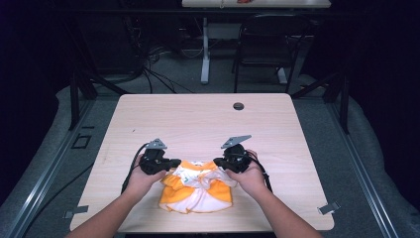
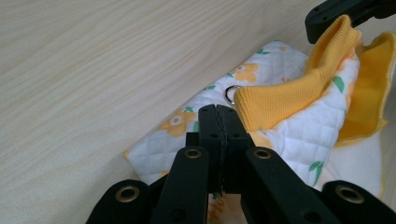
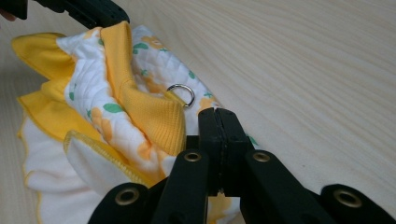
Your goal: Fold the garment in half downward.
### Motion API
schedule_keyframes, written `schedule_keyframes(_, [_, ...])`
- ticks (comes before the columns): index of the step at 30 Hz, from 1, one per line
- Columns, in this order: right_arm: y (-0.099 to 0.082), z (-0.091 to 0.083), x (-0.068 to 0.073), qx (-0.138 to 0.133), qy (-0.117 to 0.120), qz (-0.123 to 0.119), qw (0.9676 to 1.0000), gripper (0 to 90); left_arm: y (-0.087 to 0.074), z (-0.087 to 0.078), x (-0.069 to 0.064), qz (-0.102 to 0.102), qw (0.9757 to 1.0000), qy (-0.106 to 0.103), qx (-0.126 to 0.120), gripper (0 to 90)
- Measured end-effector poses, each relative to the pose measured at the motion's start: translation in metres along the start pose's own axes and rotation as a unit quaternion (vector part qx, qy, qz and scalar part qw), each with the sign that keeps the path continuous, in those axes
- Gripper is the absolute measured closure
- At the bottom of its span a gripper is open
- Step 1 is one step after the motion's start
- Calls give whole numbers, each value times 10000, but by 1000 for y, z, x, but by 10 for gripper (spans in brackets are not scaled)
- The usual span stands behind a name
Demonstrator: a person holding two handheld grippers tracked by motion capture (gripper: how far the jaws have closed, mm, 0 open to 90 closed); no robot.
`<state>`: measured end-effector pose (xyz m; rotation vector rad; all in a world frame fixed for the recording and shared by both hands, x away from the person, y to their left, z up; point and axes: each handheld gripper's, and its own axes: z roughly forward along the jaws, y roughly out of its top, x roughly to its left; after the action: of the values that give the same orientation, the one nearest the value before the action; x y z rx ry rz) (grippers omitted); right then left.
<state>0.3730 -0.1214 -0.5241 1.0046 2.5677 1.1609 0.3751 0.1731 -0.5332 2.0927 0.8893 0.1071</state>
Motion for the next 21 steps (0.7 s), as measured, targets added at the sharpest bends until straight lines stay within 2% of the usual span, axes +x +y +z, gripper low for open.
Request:
schedule_keyframes(7, [-4,-8,9,-61,106,-107,9999,897,-2,-10,-9,128,9998,-172,-41,898])
schedule_keyframes(10, [-8,-14,14,-79,148,-167,9997,897,-10,-16,-18,210,9993,-312,-37,898])
schedule_keyframes(14, [-14,-19,22,-38,248,-301,9992,896,-22,-18,-26,173,9989,-439,-45,897])
schedule_keyframes(18, [-19,-20,30,-43,326,-344,9989,895,-27,-19,-30,153,9986,-504,-50,897])
schedule_keyframes(21, [-24,-20,35,-40,408,-355,9985,895,-32,-19,-33,217,9986,-474,45,897])
